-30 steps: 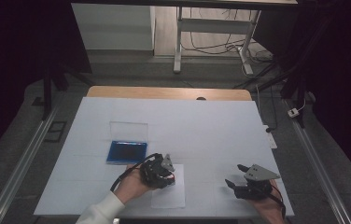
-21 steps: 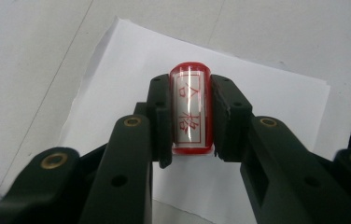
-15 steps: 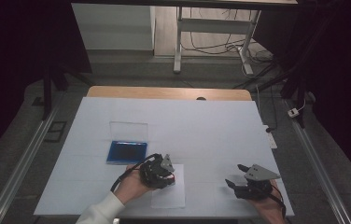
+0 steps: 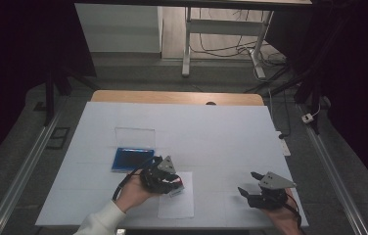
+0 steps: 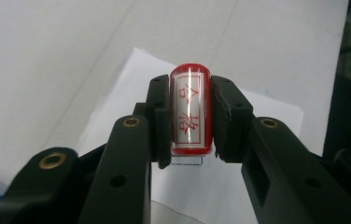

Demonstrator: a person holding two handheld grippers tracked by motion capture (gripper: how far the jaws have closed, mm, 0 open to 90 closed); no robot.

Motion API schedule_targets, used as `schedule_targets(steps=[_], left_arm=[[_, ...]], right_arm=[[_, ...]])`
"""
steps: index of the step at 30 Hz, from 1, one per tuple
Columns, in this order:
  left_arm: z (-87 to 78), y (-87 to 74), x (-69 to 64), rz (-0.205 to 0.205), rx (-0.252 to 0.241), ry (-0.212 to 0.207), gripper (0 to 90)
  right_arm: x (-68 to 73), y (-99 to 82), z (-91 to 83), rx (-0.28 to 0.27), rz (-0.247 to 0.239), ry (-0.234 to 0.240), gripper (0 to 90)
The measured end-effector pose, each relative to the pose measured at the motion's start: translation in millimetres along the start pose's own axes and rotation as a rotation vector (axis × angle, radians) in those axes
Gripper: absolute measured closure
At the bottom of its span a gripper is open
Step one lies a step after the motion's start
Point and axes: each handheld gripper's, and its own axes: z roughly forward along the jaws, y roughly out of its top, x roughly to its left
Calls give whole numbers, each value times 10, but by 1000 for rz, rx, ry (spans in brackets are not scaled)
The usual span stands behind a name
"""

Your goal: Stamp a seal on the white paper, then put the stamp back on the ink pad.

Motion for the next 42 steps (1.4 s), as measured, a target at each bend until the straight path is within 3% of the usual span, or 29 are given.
schedule_targets(steps=[7,18,28,32,42], left_arm=[[-204,0,57,-30,-80,-7,698],[-489,14,75,-28,-158,-8,698],[-667,-33,168,-48,-194,19,698],[-736,-72,224,-74,-216,31,698],[-779,-143,328,-114,-216,76,698]], right_arm=[[-1,-4,3,3,-3,0,259],[2,-10,14,7,-1,0,259],[2,-19,22,15,-2,0,261],[3,-20,25,15,0,2,261],[11,-15,23,10,4,1,261]])
